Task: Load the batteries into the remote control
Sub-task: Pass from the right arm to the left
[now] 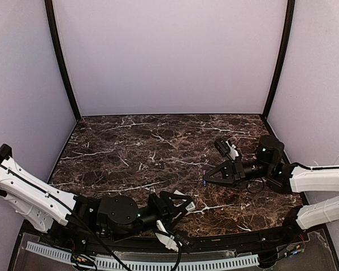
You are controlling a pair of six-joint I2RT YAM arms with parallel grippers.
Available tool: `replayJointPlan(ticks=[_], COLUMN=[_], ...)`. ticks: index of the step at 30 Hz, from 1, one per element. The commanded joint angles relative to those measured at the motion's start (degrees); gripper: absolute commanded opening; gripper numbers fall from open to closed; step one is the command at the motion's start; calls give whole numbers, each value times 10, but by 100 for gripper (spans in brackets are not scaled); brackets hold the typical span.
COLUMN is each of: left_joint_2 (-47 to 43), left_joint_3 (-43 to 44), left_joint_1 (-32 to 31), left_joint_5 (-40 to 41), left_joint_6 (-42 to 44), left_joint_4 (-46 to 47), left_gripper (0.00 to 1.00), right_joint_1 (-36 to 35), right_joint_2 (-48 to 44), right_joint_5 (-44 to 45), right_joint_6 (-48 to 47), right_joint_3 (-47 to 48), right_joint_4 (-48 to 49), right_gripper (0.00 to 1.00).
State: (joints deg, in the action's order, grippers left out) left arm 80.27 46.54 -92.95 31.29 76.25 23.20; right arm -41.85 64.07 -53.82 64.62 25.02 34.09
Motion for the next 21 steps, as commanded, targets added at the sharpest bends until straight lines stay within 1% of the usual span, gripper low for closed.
replayJointPlan(ticks=[1,3,5,9,14,17,21], left_joint_2=[12,16,20,26,30,34,44], left_joint_3=[-23,-23,-21,-20,-22,-24,-24], left_joint_1=[-9,-9,-8,-8,-6,-3,0], left_joint_5=[44,40,39,39,40,39,39], left_joint_6=[157,166,169,174,171,172,179], left_joint_4=[123,127,130,132,113,105,116], left_gripper=[48,41,39,36,34,31,29], right_joint_1=[-7,-13,-21,-37,-55,-64,-72], right_joint_2=[4,8,12,24,33,39,46], right_joint_5=[-8,-10,-10,-10,-9,-11,-15], right_joint_6=[21,23,21,24,27,27,29], right_joint_3=[-2,3,8,13,20,27,35], right_joint_4=[27,33,30,37,50,52,55], right_gripper=[0,0,0,0,0,0,0])
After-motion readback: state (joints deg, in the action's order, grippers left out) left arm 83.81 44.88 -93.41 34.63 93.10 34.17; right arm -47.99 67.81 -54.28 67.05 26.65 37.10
